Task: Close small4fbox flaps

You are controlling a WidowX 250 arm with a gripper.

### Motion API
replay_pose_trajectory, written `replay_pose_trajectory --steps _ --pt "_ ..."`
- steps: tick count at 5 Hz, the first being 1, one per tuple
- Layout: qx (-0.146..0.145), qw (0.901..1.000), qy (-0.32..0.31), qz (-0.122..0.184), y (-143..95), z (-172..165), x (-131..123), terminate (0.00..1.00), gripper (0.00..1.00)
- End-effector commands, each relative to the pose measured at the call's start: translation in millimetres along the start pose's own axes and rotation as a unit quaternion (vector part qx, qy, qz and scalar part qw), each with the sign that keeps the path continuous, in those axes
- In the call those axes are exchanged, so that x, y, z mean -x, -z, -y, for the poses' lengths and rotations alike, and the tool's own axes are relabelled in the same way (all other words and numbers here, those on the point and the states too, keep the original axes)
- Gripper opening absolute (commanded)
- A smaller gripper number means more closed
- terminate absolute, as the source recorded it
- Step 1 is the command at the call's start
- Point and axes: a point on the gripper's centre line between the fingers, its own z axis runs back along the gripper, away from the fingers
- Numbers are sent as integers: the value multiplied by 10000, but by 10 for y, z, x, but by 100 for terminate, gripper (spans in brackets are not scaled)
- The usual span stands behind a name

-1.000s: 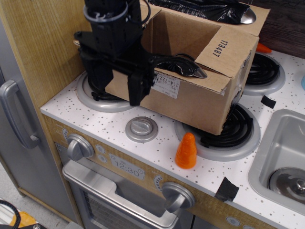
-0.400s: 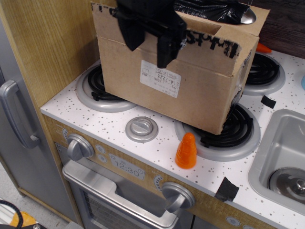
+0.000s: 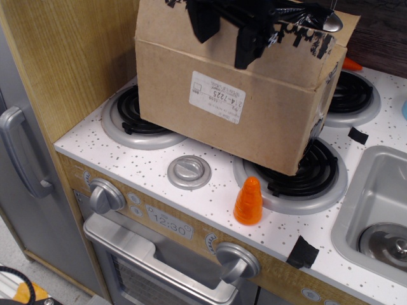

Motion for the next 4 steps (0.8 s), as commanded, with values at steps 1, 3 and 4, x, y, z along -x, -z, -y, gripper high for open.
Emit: replay_pose_trajectory --steps 1,3,4 --pt "20 9995 47 325 -110 -32 -262 0 100" --pt "251 9990 -76 352 20 -78 -289 0 100" --pt "478 9976 -203 453 187 -108 -220 0 100"
